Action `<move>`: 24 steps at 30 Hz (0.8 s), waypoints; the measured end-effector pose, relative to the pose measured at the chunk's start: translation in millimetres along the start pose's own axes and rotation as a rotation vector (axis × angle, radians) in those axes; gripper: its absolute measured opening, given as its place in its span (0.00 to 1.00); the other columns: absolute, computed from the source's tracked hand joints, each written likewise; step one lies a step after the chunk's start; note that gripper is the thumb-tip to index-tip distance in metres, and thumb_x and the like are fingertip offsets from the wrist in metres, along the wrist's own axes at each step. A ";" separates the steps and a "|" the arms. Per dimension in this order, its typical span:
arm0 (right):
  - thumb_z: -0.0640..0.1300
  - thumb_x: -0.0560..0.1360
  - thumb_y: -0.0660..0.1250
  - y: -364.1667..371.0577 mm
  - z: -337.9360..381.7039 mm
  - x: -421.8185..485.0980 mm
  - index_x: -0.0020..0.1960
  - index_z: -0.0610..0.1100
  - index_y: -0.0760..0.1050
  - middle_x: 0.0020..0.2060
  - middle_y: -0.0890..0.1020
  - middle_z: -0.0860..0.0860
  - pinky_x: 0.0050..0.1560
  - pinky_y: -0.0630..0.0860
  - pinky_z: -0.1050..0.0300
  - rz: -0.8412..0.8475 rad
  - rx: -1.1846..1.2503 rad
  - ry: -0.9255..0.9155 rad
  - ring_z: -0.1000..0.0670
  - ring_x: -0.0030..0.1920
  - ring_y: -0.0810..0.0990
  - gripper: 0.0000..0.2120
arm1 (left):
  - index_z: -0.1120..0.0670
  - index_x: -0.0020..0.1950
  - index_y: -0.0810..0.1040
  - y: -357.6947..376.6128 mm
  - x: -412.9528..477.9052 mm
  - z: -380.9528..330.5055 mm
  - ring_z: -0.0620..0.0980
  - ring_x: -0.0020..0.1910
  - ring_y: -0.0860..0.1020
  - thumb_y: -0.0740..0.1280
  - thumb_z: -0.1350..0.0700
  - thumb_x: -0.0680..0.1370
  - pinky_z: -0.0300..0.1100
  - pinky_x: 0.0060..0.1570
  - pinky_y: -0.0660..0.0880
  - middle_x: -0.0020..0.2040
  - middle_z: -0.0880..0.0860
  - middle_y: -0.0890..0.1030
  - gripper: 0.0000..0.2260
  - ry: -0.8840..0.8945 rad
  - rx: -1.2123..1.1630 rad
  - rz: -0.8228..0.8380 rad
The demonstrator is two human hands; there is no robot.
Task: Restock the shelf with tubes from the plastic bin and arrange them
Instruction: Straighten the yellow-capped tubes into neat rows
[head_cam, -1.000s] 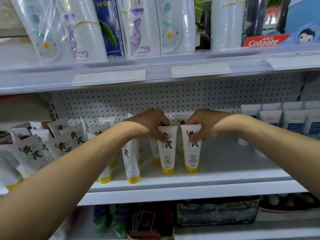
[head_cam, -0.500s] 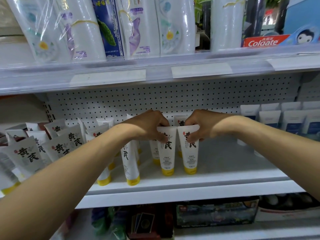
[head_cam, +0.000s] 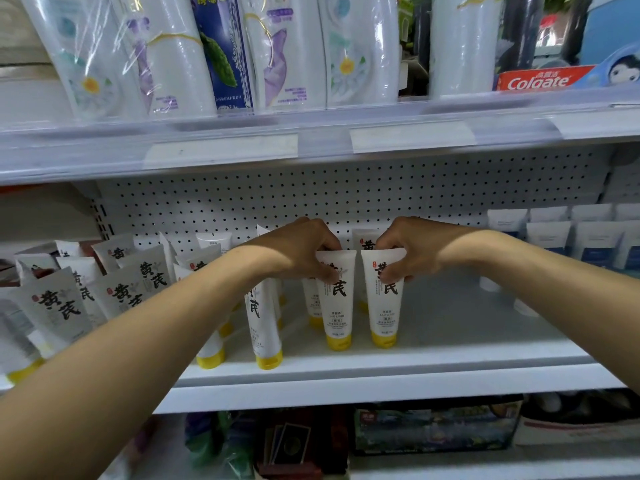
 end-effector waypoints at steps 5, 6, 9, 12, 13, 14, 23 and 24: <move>0.43 0.71 0.73 -0.7 -3.5 2.4 0.36 0.51 0.78 0.30 0.82 0.58 0.33 0.74 0.65 -0.006 -0.030 -0.008 0.61 0.31 0.80 0.08 | 0.48 0.47 0.83 0.2 0.0 -4.5 0.42 0.43 0.81 0.73 0.53 0.73 0.41 0.44 0.79 0.44 0.45 0.84 0.04 0.010 -0.003 0.005; 0.44 0.71 0.74 -1.1 -3.0 2.6 0.37 0.51 0.78 0.31 0.82 0.58 0.33 0.74 0.64 -0.005 -0.038 -0.013 0.59 0.32 0.81 0.07 | 0.48 0.46 0.83 0.3 -0.3 -5.2 0.42 0.43 0.82 0.73 0.53 0.72 0.41 0.44 0.79 0.44 0.45 0.84 0.04 0.012 -0.007 0.005; 0.44 0.71 0.74 -1.2 -0.8 2.5 0.40 0.51 0.78 0.36 0.84 0.57 0.37 0.78 0.61 0.009 -0.036 -0.035 0.57 0.37 0.82 0.05 | 0.49 0.47 0.83 1.0 -0.5 -5.2 0.41 0.43 0.82 0.73 0.53 0.72 0.40 0.44 0.80 0.45 0.45 0.85 0.05 0.012 -0.003 0.014; 0.49 0.71 0.74 -5.9 0.1 2.8 0.43 0.50 0.80 0.40 0.85 0.57 0.46 0.81 0.56 -0.010 -0.038 -0.042 0.56 0.43 0.84 0.04 | 0.50 0.51 0.83 -7.6 -1.6 -4.6 0.41 0.43 0.82 0.74 0.50 0.72 0.40 0.45 0.81 0.45 0.45 0.85 0.09 0.009 -0.065 0.009; 0.52 0.71 0.73 -10.9 1.8 1.8 0.43 0.50 0.81 0.40 0.85 0.57 0.44 0.80 0.58 -0.036 -0.013 -0.041 0.56 0.43 0.84 0.06 | 0.50 0.51 0.83 -16.4 -3.2 -4.5 0.42 0.43 0.82 0.73 0.48 0.73 0.40 0.43 0.81 0.44 0.45 0.85 0.09 0.007 -0.130 -0.024; 0.55 0.71 0.72 -18.0 4.2 0.0 0.43 0.50 0.81 0.39 0.85 0.57 0.41 0.79 0.61 -0.072 0.020 -0.040 0.57 0.41 0.84 0.09 | 0.49 0.50 0.83 -28.1 -4.7 -3.0 0.43 0.42 0.82 0.71 0.47 0.74 0.40 0.41 0.80 0.44 0.46 0.85 0.09 0.004 -0.180 -0.079; 0.52 0.75 0.69 -45.5 -9.2 23.6 0.56 0.48 0.78 0.51 0.80 0.57 0.54 0.74 0.59 -0.165 -0.126 0.014 0.55 0.51 0.79 0.12 | 0.49 0.50 0.82 -42.6 9.7 23.8 0.41 0.43 0.78 0.72 0.45 0.73 0.37 0.47 0.73 0.46 0.43 0.82 0.11 -0.083 0.150 -0.049; 0.51 0.75 0.70 -38.3 -12.5 30.8 0.55 0.47 0.79 0.51 0.82 0.56 0.54 0.76 0.57 -0.107 -0.133 0.027 0.53 0.50 0.80 0.11 | 0.50 0.51 0.83 -35.4 13.6 25.8 0.41 0.40 0.79 0.74 0.49 0.72 0.36 0.43 0.74 0.44 0.43 0.83 0.10 -0.084 0.138 -0.002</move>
Point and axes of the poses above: each hand's wrist, its own x-axis towards the middle knuckle, its own y-axis out of the palm, z = x × y, the point moved 9 cm from there along x, towards the middle knuckle
